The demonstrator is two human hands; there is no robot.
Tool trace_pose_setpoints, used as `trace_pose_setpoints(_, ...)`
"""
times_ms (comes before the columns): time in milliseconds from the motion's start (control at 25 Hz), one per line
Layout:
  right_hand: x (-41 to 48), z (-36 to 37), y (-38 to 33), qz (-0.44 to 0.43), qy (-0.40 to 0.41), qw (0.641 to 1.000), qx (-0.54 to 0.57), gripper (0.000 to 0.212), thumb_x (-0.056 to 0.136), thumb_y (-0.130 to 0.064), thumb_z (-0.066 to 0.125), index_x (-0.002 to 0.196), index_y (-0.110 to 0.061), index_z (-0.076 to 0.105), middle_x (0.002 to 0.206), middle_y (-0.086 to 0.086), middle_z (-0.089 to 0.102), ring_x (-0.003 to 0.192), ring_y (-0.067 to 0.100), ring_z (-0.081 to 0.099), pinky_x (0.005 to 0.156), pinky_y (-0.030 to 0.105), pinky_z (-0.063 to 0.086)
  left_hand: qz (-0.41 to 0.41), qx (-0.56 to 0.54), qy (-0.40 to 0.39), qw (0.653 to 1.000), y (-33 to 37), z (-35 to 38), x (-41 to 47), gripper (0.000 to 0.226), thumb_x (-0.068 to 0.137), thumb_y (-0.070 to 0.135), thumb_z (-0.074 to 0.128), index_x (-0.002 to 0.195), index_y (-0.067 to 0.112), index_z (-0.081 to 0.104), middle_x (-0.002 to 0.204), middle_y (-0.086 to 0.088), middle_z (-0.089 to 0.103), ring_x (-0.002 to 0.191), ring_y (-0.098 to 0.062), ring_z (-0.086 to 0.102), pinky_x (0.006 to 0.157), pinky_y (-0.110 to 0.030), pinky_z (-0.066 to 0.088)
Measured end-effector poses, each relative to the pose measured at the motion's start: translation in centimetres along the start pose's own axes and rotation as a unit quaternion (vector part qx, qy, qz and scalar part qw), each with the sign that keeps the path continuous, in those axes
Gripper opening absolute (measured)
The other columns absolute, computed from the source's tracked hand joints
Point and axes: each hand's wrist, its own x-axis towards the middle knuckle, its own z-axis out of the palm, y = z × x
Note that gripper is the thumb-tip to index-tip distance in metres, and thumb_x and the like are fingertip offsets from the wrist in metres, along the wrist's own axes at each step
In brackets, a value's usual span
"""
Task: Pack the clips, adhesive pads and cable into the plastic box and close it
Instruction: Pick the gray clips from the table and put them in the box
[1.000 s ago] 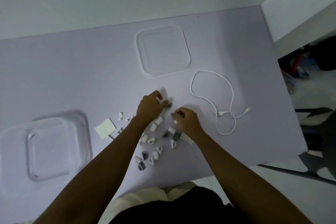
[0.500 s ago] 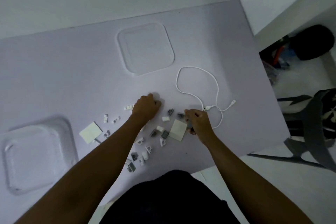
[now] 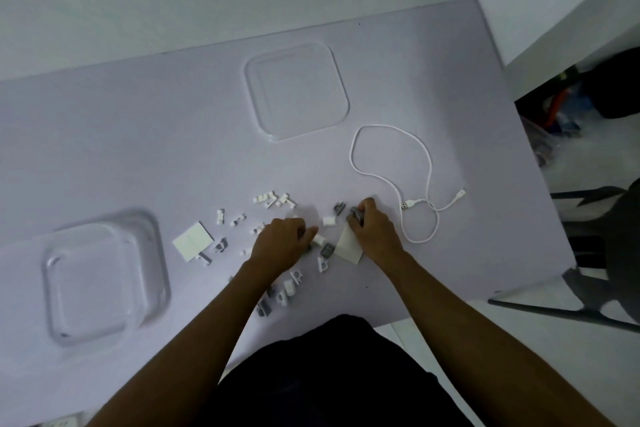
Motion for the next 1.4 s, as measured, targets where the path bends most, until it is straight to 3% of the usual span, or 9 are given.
trace_pose_setpoints(200, -0.9, -0.2, -0.2, -0.072, -0.004, 0.996, 0.060, 0.020, 0.098, -0.028, 0.055, 0.109, -0.015, 0.046, 0.087, 0.007, 0.063, 0.078, 0.028, 0.064, 0.063, 0.034, 0.048, -0.008, 0.083, 0.000, 0.997, -0.6, 1.3, -1.2, 0.048, 0.090, 0.062, 0.048, 0.077, 0.016, 0.053, 0.073, -0.007, 0.060, 0.071, -0.027, 0.061, 0.056, -0.032, 0.041)
trace_pose_setpoints(360, 0.1, -0.2, -2.2, -0.091, 0.004, 0.995, 0.043, 0.022, 0.098, -0.029, 0.055, 0.112, -0.013, 0.046, 0.098, 0.011, 0.067, 0.089, 0.031, 0.065, 0.073, 0.040, 0.052, 0.003, 0.134, -0.018, 0.991, -0.4, 1.7, -1.3, 0.042, 0.094, 0.051, 0.049, 0.096, 0.011, 0.062, 0.093, -0.011, 0.067, 0.087, -0.029, 0.065, 0.064, -0.031, 0.042)
trace_pose_setpoints(680, 2.7, 1.6, -5.1, -0.039, -0.053, 0.990, -0.123, 0.033, 0.101, -0.025, 0.045, 0.127, -0.007, 0.038, 0.116, 0.020, 0.063, 0.103, 0.042, 0.062, 0.083, 0.042, 0.048, -0.046, 0.144, -0.038, 0.988, 1.2, 1.0, -1.3, 0.029, 0.090, 0.031, 0.051, 0.086, 0.008, 0.067, 0.078, -0.008, 0.065, 0.075, -0.024, 0.067, 0.061, -0.028, 0.047)
trace_pose_setpoints(800, 2.3, 2.3, -6.1, -0.045, -0.052, 0.995, -0.076, 0.028, 0.097, -0.018, 0.050, 0.120, -0.005, 0.042, 0.118, 0.016, 0.064, 0.104, 0.037, 0.062, 0.083, 0.035, 0.046, -0.071, 0.072, -0.026, 0.995, 0.3, 0.1, -2.4, 0.030, 0.089, 0.034, 0.053, 0.084, 0.007, 0.065, 0.073, -0.006, 0.059, 0.074, -0.023, 0.065, 0.059, -0.028, 0.046)
trace_pose_setpoints(920, 1.8, 1.8, -6.3, 0.033, -0.027, 0.995, 0.091, 0.018, 0.094, -0.015, 0.054, 0.110, -0.009, 0.048, 0.102, 0.017, 0.064, 0.077, 0.029, 0.061, 0.064, 0.032, 0.050, -0.066, 0.001, 0.009, 0.998, -1.3, -1.0, -4.0, 0.035, 0.088, 0.031, 0.051, 0.059, 0.013, 0.046, 0.061, -0.006, 0.050, 0.068, -0.029, 0.064, 0.056, -0.027, 0.038)
trace_pose_setpoints(1000, 0.7, 1.1, -6.3, 0.095, -0.033, 0.957, 0.272, 0.010, 0.094, -0.013, 0.053, 0.104, -0.015, 0.050, 0.088, 0.015, 0.061, 0.052, 0.020, 0.049, 0.044, 0.024, 0.039, -0.070, -0.036, 0.037, 0.996, -2.0, -2.5, -5.5, 0.041, 0.091, 0.030, 0.050, 0.055, 0.017, 0.038, 0.056, -0.001, 0.042, 0.061, -0.025, 0.057, 0.057, -0.028, 0.036)
trace_pose_setpoints(1160, -3.1, 2.9, -10.3, 0.095, -0.140, 0.823, 0.542, 0.007, 0.097, -0.013, 0.050, 0.101, -0.017, 0.056, 0.073, 0.008, 0.055, 0.043, 0.014, 0.034, 0.039, 0.019, 0.023, -0.120, -0.076, 0.134, 0.981, -7.4, -6.4, -11.1, 0.046, 0.095, 0.028, 0.050, 0.054, 0.016, 0.032, 0.051, 0.001, 0.035, 0.049, -0.016, 0.036, 0.051, -0.029, 0.028)
trace_pose_setpoints(1280, -5.8, 5.4, -13.8, 0.069, -0.234, 0.751, 0.614, 0.014, 0.097, -0.019, 0.047, 0.103, -0.018, 0.059, 0.075, 0.004, 0.056, 0.043, 0.012, 0.039, 0.036, 0.018, 0.025, -0.164, -0.082, 0.189, 0.965, -13.2, -8.9, -14.7, 0.047, 0.093, 0.030, 0.051, 0.054, 0.015, 0.030, 0.048, -0.001, 0.034, 0.045, -0.017, 0.035, 0.044, -0.029, 0.024)
trace_pose_setpoints(1400, -8.2, 9.1, -18.2, 0.052, -0.265, 0.744, 0.612, 0.014, 0.093, -0.025, 0.051, 0.101, -0.019, 0.061, 0.078, 0.002, 0.058, 0.046, 0.011, 0.042, 0.035, 0.018, 0.025, -0.220, -0.083, 0.189, 0.953, -19.8, -11.3, -17.2, 0.045, 0.090, 0.025, 0.051, 0.055, 0.011, 0.027, 0.050, -0.003, 0.030, 0.048, -0.016, 0.029, 0.045, -0.030, 0.021)
